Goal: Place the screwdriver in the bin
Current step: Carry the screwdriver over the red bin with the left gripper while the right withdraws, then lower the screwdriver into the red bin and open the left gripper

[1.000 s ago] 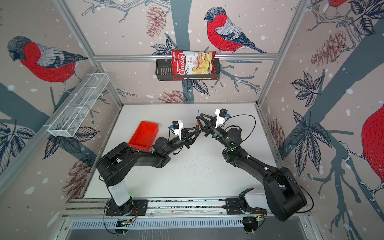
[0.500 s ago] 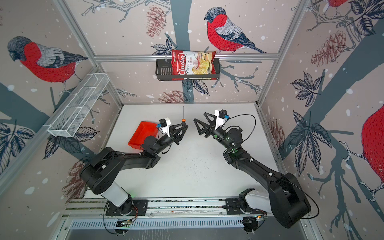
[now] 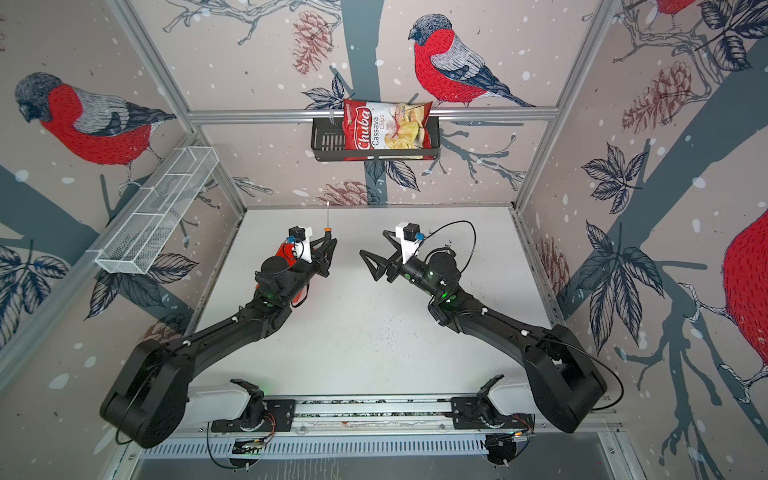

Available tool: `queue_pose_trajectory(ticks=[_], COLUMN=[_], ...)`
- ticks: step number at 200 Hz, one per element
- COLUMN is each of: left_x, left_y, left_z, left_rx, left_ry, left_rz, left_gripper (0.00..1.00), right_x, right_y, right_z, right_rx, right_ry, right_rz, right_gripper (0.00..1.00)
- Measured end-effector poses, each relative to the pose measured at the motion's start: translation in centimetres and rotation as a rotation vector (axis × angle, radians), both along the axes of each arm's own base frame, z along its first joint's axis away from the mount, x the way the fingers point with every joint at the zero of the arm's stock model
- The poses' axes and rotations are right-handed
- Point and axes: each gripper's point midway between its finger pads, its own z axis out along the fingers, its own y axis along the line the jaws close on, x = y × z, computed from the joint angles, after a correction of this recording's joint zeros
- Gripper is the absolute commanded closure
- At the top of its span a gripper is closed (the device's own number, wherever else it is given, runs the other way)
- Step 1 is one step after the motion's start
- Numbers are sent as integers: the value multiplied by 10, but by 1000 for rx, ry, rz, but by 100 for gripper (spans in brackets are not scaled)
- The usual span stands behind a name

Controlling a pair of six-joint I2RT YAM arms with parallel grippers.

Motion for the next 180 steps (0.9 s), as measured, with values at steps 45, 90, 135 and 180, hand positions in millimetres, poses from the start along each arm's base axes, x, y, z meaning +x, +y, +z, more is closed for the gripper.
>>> queue_pose_trajectory(ticks=[45,90,135,180], left_x=[16,30,37,40], left_y=[60,104,132,147], left_z=[-21,-53,-101,-141], left_rx=[136,262,383,466], left_ry=[144,314,515,664], left_rz=[210,381,490,510], left_gripper=[100,100,100,100], right_x=[-12,-28,-33,-30], right_y=[38,70,82,81], right_z=[-15,-32,-53,-62], right_rx=[-110,-228,-336,-392], right_ry=[-53,-114,-146,-158], right_rz=[38,67,62,43], right_gripper=[0,0,0,0])
